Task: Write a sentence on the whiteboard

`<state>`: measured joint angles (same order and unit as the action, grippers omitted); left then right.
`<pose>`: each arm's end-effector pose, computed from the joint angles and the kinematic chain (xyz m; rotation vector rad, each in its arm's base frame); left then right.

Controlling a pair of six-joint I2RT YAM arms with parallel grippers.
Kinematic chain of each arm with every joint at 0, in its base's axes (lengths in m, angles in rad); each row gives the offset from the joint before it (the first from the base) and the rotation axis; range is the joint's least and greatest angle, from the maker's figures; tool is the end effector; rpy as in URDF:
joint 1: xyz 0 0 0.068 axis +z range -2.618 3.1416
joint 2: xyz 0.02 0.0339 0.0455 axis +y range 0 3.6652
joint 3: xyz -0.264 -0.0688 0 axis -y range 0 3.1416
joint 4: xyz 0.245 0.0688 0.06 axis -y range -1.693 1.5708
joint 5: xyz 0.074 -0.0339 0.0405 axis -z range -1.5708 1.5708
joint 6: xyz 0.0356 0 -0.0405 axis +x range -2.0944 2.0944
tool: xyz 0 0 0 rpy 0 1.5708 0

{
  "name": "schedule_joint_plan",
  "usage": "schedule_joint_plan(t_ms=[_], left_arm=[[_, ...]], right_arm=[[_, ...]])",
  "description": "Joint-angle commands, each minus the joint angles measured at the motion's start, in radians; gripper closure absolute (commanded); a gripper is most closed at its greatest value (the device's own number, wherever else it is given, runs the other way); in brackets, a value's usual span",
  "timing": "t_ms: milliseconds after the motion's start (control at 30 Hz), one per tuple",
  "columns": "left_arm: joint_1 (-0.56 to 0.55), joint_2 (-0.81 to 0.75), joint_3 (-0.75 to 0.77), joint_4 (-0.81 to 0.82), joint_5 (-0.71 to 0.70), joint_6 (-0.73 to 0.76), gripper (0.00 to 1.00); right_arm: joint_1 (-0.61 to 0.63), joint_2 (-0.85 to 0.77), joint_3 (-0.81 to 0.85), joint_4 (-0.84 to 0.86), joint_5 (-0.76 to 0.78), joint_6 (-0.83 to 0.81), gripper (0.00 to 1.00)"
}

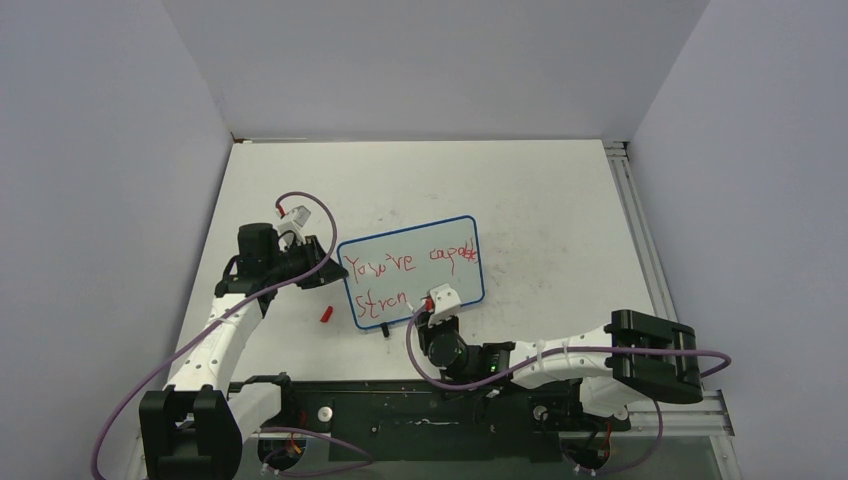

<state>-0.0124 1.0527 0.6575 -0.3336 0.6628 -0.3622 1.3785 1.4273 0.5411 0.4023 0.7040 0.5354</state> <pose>0.2143 -0.0246 0.2359 -0.0504 2.2896 -0.9539 0.0748 0.2637 0.1759 -0.3980 1.9319 0.5435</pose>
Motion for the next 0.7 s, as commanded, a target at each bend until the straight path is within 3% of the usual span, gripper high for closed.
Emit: schedule_joint_plan(t_ms=[0,367,667], left_arm=[[-0.003,-0.02,0.04,0.013,0.009,0.006,0.81],[-0.003,-0.022,0.04,0.015,0.011,0.005,0.81],[-0.004,-0.022,0.039,0.014,0.011,0.005,0.81]], right_arm=[[0.01,-0.032,-0.007,-0.013,0.034,0.02,0.95],[0.043,-0.14,-0.032,0.021,0.094,-0.034,0.95],[-0.017,-0.115,-0.019,0.04,0.043,-0.05,0.95]])
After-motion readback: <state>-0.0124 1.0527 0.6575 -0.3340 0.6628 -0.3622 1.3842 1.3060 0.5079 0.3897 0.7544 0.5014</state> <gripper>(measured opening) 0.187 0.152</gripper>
